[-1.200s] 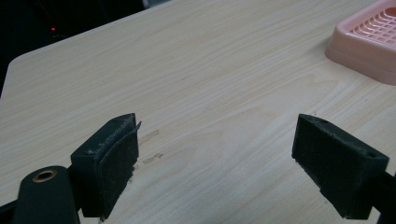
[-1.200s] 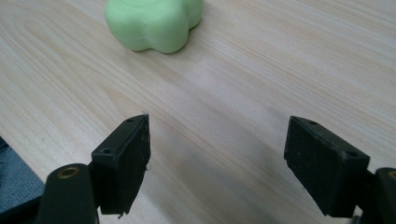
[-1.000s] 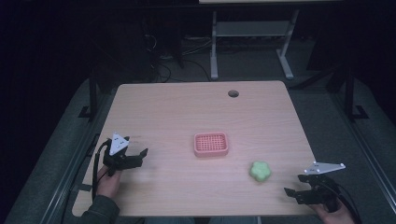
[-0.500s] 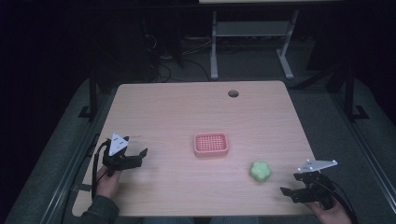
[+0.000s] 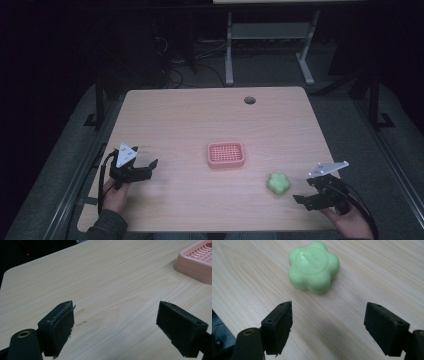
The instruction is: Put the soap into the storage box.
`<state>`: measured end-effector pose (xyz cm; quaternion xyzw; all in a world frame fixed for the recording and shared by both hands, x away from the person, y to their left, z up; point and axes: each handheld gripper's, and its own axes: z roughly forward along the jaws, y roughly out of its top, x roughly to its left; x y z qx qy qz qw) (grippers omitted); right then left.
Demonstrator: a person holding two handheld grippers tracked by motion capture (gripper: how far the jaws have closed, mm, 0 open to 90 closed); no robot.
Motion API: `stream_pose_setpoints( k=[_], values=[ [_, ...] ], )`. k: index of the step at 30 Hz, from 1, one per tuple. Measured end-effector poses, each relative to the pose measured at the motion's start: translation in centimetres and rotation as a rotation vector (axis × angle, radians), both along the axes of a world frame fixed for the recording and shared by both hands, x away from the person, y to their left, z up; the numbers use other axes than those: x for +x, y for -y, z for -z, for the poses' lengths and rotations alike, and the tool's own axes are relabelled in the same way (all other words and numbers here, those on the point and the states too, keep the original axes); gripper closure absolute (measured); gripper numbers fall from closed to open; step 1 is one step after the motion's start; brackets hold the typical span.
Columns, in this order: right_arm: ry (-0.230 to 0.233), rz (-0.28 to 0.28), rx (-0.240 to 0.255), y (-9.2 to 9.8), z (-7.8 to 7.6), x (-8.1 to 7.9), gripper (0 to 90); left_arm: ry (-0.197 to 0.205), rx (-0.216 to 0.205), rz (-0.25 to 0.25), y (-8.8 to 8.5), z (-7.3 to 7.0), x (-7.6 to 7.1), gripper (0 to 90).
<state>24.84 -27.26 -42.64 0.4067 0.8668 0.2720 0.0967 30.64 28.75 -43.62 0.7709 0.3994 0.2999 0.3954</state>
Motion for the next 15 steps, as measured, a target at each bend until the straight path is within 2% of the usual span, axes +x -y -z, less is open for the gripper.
stream_pose_setpoints(
  k=[2,8,15],
  values=[
    [-0.013,-0.005,-0.009,-0.5,-0.1,0.3,22.0,0.003,0.0,0.001,0.0,0.0,0.0,14.2],
    [-0.007,-0.035,-0.047,-1.7,-0.5,1.1,22.0,0.008,-0.003,-0.001,-0.1,-0.1,-0.1,14.2],
    [-0.019,-0.051,-0.05,-2.4,-0.6,1.6,21.8,0.008,-0.005,-0.002,-0.1,-0.1,-0.1,14.2]
  ],
)
